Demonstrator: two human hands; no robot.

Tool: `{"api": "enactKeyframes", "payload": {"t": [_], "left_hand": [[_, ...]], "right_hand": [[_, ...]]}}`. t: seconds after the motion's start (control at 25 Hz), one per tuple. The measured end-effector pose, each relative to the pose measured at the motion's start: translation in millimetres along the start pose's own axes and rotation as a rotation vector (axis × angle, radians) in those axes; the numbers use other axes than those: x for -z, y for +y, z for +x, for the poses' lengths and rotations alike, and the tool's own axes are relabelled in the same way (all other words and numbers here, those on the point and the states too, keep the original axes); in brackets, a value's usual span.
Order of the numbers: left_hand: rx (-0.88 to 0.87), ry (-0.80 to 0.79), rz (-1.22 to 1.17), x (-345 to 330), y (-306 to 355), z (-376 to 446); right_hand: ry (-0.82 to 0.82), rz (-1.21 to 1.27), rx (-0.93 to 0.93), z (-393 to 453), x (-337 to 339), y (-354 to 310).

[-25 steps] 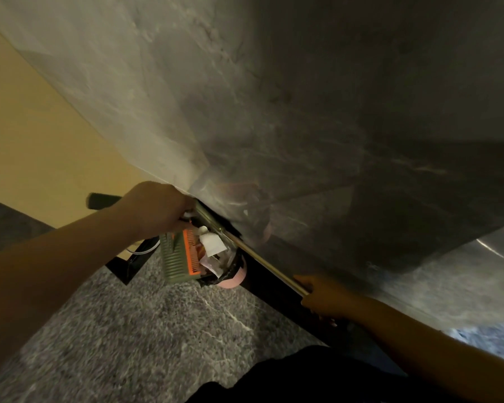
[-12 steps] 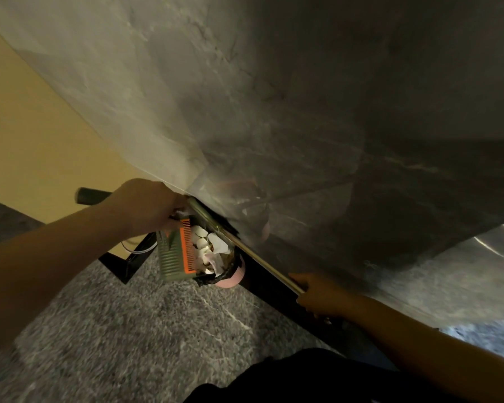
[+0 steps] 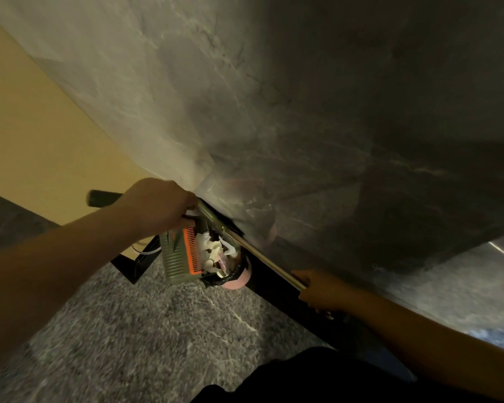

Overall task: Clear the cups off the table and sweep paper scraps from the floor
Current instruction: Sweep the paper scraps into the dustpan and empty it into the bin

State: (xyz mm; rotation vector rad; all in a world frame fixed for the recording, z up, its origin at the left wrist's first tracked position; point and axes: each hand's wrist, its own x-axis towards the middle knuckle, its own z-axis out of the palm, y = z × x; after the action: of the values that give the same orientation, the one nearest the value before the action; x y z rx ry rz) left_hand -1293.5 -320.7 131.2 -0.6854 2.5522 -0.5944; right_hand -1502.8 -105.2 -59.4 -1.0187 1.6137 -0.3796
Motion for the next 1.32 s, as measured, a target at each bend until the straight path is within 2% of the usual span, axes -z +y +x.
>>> {"api": "enactKeyframes", "payload": {"t": [0.12, 0.32, 0.48, 0.64, 0.72, 0.8, 0.88, 1.0, 1.16, 1.32], "left_hand": [[-0.034, -0.084, 0.031, -12, 20, 0], [0.034, -0.053, -0.014, 11, -11, 4], [-0.100, -0.134, 0.101, 7, 23, 6], [-0.051, -0.019, 0.066, 27, -2, 18], [-0.084, 0.014, 0.094, 35, 3, 27], [-0.150, -0.046, 0.111, 32, 21, 32], [-0.147, -0.106, 0.100, 27, 25, 29], [-0.081, -0.095, 0.083, 29, 16, 28], [-0.109, -0.037, 0.158, 29, 23, 33], [-0.107, -0.098, 0.168, 26, 23, 30]], "right_hand": [[-0.019, 0.004, -0.028, 1, 2, 1], [-0.009, -0.009, 0.008, 4, 4, -1], [-0.004, -0.014, 0.013, 3, 5, 0], [-0.007, -0.013, 0.005, 4, 10, 3], [-0.008, -0.016, 0.008, 5, 9, 5], [-0.012, -0.017, 0.017, 5, 7, 7], [-0.010, -0.017, 0.014, 7, 9, 9], [-0.011, -0.002, 0.002, 8, 11, 13], [-0.016, 0.014, -0.004, 10, 10, 13], [-0.011, 0.029, -0.002, 11, 13, 16]]}}
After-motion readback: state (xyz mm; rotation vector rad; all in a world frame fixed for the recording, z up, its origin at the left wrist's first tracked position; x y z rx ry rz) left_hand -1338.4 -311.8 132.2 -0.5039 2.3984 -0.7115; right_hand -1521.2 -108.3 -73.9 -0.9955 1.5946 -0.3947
